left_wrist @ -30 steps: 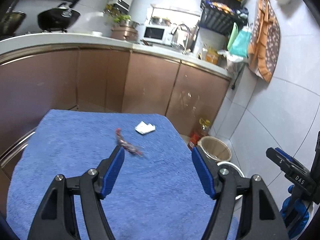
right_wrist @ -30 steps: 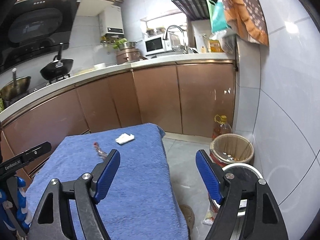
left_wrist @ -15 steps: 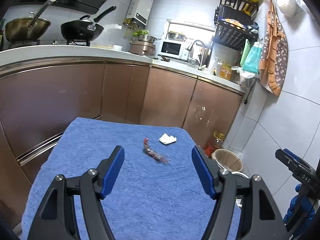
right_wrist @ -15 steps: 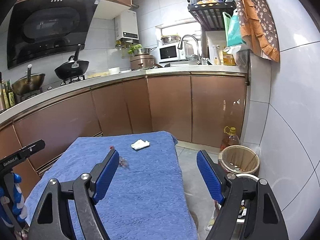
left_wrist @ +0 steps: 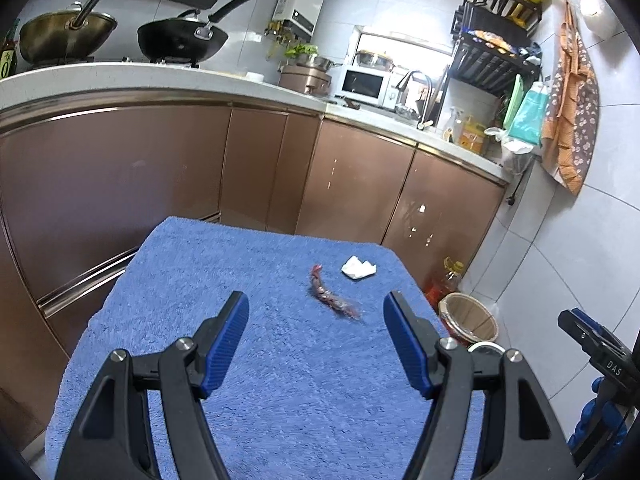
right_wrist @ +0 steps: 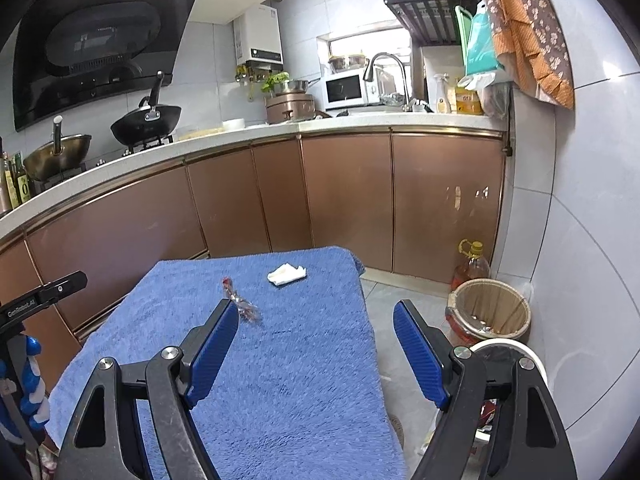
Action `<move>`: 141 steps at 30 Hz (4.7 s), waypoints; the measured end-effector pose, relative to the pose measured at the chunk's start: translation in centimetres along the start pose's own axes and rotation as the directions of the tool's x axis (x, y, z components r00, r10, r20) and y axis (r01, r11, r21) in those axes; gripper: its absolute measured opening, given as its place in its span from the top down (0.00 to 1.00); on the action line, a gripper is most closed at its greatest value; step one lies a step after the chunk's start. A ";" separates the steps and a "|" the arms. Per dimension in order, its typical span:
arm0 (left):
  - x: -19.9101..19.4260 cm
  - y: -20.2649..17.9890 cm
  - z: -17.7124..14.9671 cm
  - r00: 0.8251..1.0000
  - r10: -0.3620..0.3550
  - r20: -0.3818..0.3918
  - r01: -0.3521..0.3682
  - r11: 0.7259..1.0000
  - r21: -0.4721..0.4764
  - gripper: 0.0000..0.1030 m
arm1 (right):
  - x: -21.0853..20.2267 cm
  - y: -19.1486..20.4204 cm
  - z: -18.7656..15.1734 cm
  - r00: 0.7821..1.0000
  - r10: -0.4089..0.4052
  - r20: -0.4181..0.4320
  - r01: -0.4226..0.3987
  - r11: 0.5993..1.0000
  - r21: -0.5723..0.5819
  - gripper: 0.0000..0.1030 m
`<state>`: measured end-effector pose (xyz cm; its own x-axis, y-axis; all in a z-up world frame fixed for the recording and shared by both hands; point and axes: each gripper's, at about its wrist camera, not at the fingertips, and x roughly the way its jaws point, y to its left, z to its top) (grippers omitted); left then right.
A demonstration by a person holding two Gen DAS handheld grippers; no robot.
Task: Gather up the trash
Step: 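Move both grippers back over the table toward the red wrapper and tissue, then grasp the red-and-clear wrapper with the left gripper while the right gripper grasps the white tissue, then lift and carry the wrapper and tissue to the white bin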
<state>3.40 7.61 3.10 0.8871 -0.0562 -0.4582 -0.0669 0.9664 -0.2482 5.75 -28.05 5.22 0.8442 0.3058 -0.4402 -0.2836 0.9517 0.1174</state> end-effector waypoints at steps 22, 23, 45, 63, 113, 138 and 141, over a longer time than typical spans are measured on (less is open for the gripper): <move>15.3 -1.6 -0.8 0.972 -0.006 -0.235 0.012 1.000 0.026 0.34 | 12.0 -0.9 0.5 0.986 0.094 -0.139 -0.094 0.996 0.012 0.24; 16.0 -1.7 -0.8 0.970 -0.008 -0.244 0.015 1.000 0.024 0.34 | 12.8 -0.8 0.7 0.984 0.105 -0.144 -0.104 0.994 0.012 0.24; 34.2 -2.7 -1.5 0.886 -0.054 -0.461 0.022 0.997 -0.073 0.64 | 31.1 0.4 1.9 0.908 0.263 -0.326 -0.247 0.965 0.090 0.33; 33.5 -1.0 -2.7 0.920 -0.105 -0.378 0.070 0.992 -0.106 0.83 | 39.8 1.3 1.4 0.876 0.227 -0.425 -0.197 0.974 0.114 0.54; 13.0 -1.9 1.4 0.976 -0.124 -0.177 0.108 0.989 -0.099 0.84 | 13.4 3.4 3.6 0.956 0.221 -0.194 -0.228 0.973 -0.014 0.95; 11.3 -14.5 1.7 0.939 -0.276 -0.207 0.293 0.955 0.056 0.84 | 2.4 -7.9 1.3 0.998 0.004 -0.062 0.005 0.990 0.141 0.95; 13.1 -18.0 1.0 0.918 -0.312 -0.244 0.341 0.936 0.084 0.84 | 1.9 -11.0 0.3 0.994 -0.083 -0.072 0.094 0.982 0.163 0.95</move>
<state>16.72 -10.23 2.43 0.7236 -0.4147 -0.5517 0.2782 0.9068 -0.3166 10.60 -37.90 3.40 0.8301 0.2232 -0.5111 -0.1255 0.9677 0.2188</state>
